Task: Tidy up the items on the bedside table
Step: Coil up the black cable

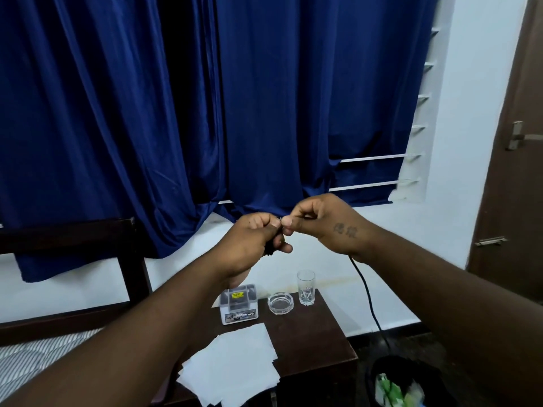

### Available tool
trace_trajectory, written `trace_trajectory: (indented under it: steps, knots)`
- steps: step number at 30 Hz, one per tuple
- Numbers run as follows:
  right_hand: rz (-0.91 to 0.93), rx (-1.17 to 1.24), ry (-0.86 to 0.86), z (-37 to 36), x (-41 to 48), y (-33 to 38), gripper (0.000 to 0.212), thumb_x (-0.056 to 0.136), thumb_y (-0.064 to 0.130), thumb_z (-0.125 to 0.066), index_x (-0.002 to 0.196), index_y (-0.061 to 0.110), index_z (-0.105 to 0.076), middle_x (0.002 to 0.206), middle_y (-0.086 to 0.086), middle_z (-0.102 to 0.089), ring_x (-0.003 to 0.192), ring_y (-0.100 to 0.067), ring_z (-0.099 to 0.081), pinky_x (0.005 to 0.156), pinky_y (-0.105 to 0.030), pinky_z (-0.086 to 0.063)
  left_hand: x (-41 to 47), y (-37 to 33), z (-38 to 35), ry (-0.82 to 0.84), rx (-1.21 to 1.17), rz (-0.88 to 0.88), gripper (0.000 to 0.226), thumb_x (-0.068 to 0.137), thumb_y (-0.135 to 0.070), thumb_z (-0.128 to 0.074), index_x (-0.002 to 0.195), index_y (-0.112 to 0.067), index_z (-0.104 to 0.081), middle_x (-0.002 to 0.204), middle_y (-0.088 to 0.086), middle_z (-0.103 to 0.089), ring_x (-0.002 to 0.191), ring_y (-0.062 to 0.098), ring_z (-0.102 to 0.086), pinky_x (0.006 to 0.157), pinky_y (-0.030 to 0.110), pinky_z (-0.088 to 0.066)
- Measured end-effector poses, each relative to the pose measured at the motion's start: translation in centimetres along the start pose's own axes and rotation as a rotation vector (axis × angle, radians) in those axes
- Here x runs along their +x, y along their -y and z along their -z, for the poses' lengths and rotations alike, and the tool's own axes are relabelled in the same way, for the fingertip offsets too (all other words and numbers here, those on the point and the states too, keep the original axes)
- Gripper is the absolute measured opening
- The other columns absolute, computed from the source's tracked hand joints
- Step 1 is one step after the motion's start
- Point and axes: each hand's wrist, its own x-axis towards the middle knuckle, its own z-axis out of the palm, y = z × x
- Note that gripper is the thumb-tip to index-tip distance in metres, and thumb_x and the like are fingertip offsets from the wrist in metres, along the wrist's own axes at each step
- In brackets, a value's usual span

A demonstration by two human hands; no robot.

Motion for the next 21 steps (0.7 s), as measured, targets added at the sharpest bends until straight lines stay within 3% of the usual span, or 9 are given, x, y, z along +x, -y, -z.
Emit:
trace_trajectory:
  steps: [5, 8, 10, 12, 14, 16, 19, 21]
  knots:
    - [-0.059, 0.202, -0.101, 0.9, 0.7, -1.1, 0.037, 0.079, 0.021, -0.084, 0.084, -0.01, -0.065, 0.067, -0.003, -0.061, 0.063, -0.006, -0.052, 0.061, -0.013, -0.042, -0.7, -0.2, -0.3, 0.036, -0.133, 0.027, 0.03, 0.11, -0.019, -0.04, 0.09, -0.01, -0.061, 0.065, 0.001, -0.051, 0.084, 0.02, -0.072, 0.083, 0.032, -0.043]
    - [-0.088, 0.286, -0.132, 0.6, 0.6, -1.9, 0.032, 0.086, 0.02, -0.078, 0.088, -0.009, -0.066, 0.056, 0.009, -0.058, 0.05, 0.002, -0.047, 0.053, -0.008, -0.037, -1.0, -0.5, -0.7, 0.049, -0.283, 0.048, 0.028, 0.109, -0.019, -0.042, 0.09, -0.008, -0.059, 0.066, 0.003, -0.053, 0.086, 0.024, -0.074, 0.091, 0.033, -0.049]
    - [-0.117, 0.325, -0.146, -0.2, 0.5, -2.5, 0.029, 0.091, 0.022, -0.072, 0.093, -0.007, -0.069, 0.059, 0.013, -0.064, 0.048, 0.004, -0.05, 0.051, -0.008, -0.037, -1.1, -0.5, -1.0, 0.045, -0.386, 0.051, 0.025, 0.109, -0.018, -0.043, 0.091, -0.008, -0.057, 0.072, 0.008, -0.064, 0.098, 0.033, -0.075, 0.096, 0.037, -0.05]
    - [-0.143, 0.352, -0.161, -1.2, 0.2, -3.1, 0.026, 0.095, 0.024, -0.067, 0.096, -0.002, -0.072, 0.064, 0.011, -0.065, 0.051, 0.003, -0.048, 0.051, -0.01, -0.036, -1.2, -0.5, -1.3, 0.024, -0.456, 0.047, 0.023, 0.109, -0.019, -0.042, 0.094, -0.008, -0.056, 0.089, 0.017, -0.076, 0.111, 0.04, -0.071, 0.103, 0.042, -0.05]
    - [-0.175, 0.362, -0.179, -2.2, -0.1, -4.0, 0.016, 0.098, 0.013, -0.061, 0.09, 0.012, -0.075, 0.067, 0.0, -0.055, 0.055, -0.002, -0.039, 0.053, -0.016, -0.031, -1.3, -0.8, -1.4, 0.017, -0.517, 0.04, 0.024, 0.109, -0.02, -0.04, 0.093, -0.009, -0.054, 0.108, 0.025, -0.075, 0.113, 0.038, -0.071, 0.107, 0.046, -0.05]
    - [-0.219, 0.367, -0.168, -3.3, -0.7, -4.8, 0.036, 0.096, 0.0, -0.053, 0.079, 0.024, -0.074, 0.071, -0.007, -0.045, 0.059, -0.009, -0.033, 0.055, -0.022, -0.027, -1.3, -1.1, -1.2, 0.027, -0.594, 0.033, 0.027, 0.11, -0.02, -0.038, 0.09, -0.01, -0.053, 0.117, 0.028, -0.072, 0.113, 0.037, -0.071, 0.107, 0.047, -0.051]
    - [-0.246, 0.376, -0.066, -5.2, -1.9, -5.2, 0.038, 0.1, 0.016, -0.058, 0.07, 0.03, -0.075, 0.066, -0.004, -0.038, 0.058, -0.012, -0.029, 0.054, -0.025, -0.024, -0.8, -1.1, -0.8, -0.015, -0.658, 0.037, 0.029, 0.11, -0.021, -0.038, 0.089, -0.009, -0.053, 0.121, 0.029, -0.07, 0.114, 0.038, -0.07, 0.104, 0.047, -0.053]
    - [-0.232, 0.353, -0.015, -6.0, -2.4, -5.0, 0.024, 0.101, 0.027, -0.059, 0.089, 0.023, -0.08, 0.062, 0.001, -0.036, 0.054, -0.007, -0.03, 0.052, -0.021, -0.026, -0.4, -0.7, -0.6, -0.095, -0.634, 0.04, 0.027, 0.109, -0.022, -0.041, 0.09, -0.008, -0.054, 0.12, 0.027, -0.071, 0.114, 0.037, -0.07, 0.101, 0.046, -0.055]
